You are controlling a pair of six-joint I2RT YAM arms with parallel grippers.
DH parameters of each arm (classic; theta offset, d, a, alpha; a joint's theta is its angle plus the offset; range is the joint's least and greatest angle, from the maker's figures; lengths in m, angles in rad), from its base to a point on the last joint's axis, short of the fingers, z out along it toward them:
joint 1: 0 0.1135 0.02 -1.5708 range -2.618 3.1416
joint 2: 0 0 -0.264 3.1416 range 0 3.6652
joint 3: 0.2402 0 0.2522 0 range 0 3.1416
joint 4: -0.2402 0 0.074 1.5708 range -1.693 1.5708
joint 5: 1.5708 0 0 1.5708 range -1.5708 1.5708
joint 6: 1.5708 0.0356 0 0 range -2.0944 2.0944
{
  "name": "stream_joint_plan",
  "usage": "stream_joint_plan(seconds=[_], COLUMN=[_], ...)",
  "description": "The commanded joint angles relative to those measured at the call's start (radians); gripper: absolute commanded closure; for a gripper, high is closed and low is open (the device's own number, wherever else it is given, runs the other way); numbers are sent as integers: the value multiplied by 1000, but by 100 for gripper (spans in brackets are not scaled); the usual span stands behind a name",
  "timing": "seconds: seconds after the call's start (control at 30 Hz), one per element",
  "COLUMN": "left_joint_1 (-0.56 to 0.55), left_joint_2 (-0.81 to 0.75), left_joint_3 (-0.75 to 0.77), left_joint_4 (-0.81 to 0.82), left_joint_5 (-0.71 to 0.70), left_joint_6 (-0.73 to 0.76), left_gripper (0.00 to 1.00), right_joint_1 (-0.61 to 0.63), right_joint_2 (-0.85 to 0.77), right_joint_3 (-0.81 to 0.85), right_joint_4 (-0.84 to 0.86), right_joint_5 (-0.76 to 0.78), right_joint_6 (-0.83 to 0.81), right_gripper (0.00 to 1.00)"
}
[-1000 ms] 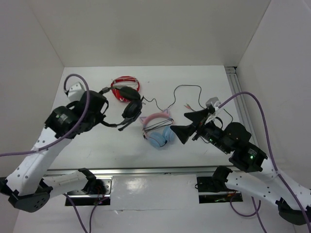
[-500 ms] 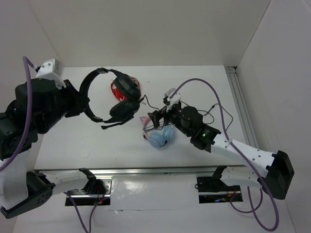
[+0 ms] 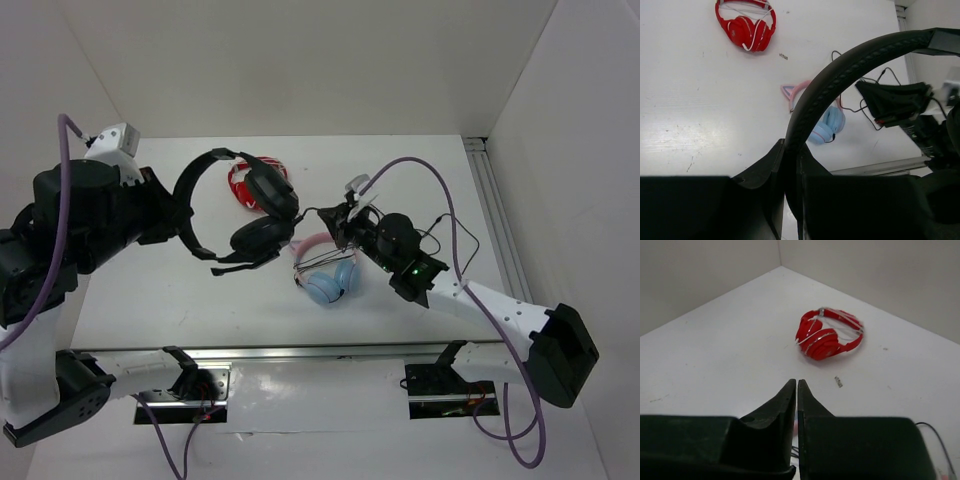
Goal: Wrap the headphones
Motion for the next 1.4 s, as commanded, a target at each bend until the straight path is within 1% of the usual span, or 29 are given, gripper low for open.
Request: stream_joint_plan(seconds=[0.0,0.03,0.07,0.1,0.13,0.17,0.23,0.27,0.37,0.4,0.43,0.47,0.5,0.6,0.63,0.7,0.73,0.77,0.8,0.83,0.87,0.9,0.97,1.03,1.07,1.17,1.2,1.3,1.37], left_joint_1=[-3,-3,-3,-3,-3,-3,-3,-3,-3,-3,-3,-3,-3,-3,-3,-3,-3,-3,-3,-3,-3,-3,-3,-3,-3,20,29,49,71], left_joint_2=[-26,-26,-26,-26,-26,-26,-35,-35,-35,-45,-45,-54,-54,-63,-63,-75,-91,-100,-114,-130,-161,-161,-126,-57,-42,-3,-3,36,53], left_joint_3=[66,66,78,78,89,101,101,101,87,78,65,64,64,64,64,28,3,-67,-115,-174,-245,-341,-354,-328,-328,-328,-328,-328,-316], left_joint_4=[48,48,48,48,48,48,48,48,60,60,69,69,69,69,69,69,69,80,97,185,242,281,271,228,196,165,151,97,62], left_joint_5=[-9,-9,-18,-18,-18,-29,-29,-40,-69,-81,-93,-107,-123,-170,-182,-225,-238,-248,-259,-271,-272,-284,-284,-311,-328,-385,-399,-477,-518], left_joint_6=[-54,-66,-79,-79,-79,-79,-100,-100,-145,-160,-188,-204,-227,-269,-309,-361,-419,-453,-479,-493,-493,-493,-537,-588,-647,-734,-792,-888,-921], left_gripper=[100,100,100,100,100,100,100,100,100,100,100,100,100,100,100,100,100,100,100,100,100,100,100,100,100,100,100,100,100], right_joint_1=[-1,-1,-1,-1,-1,-1,-1,-1,-1,-1,-1,-1,-1,-1,10,19,31,60,79,97,124,137,161,171,171,192,223,290,321], right_joint_2=[-2,-2,-2,-2,7,7,19,32,56,56,56,65,65,76,87,108,119,133,153,209,246,322,387,438,438,479,480,506,516], right_joint_3=[-67,-87,-96,-97,-109,-118,-118,-118,-118,-127,-136,-162,-173,-173,-164,-100,-71,-39,44,93,147,257,337,397,397,442,451,474,505], right_joint_4=[135,135,148,161,161,173,173,173,182,205,219,233,248,248,210,152,77,40,-9,-120,-184,-247,-387,-431,-442,-488,-512,-540,-555], right_joint_5=[-78,-78,-87,-87,-87,-87,-96,-96,-96,-96,-96,-96,-87,-62,0,37,113,149,201,283,312,341,414,415,415,395,395,361,335], right_joint_6=[49,49,58,58,67,67,76,76,96,113,113,125,136,146,164,179,194,195,208,208,208,208,208,218,218,230,230,215,204], right_gripper=[89,78,71,68,68,74,93,98,91,86,79,82,100,100,100,100,100,100,100,100,100,100,100,100,100,100,100,100,100])
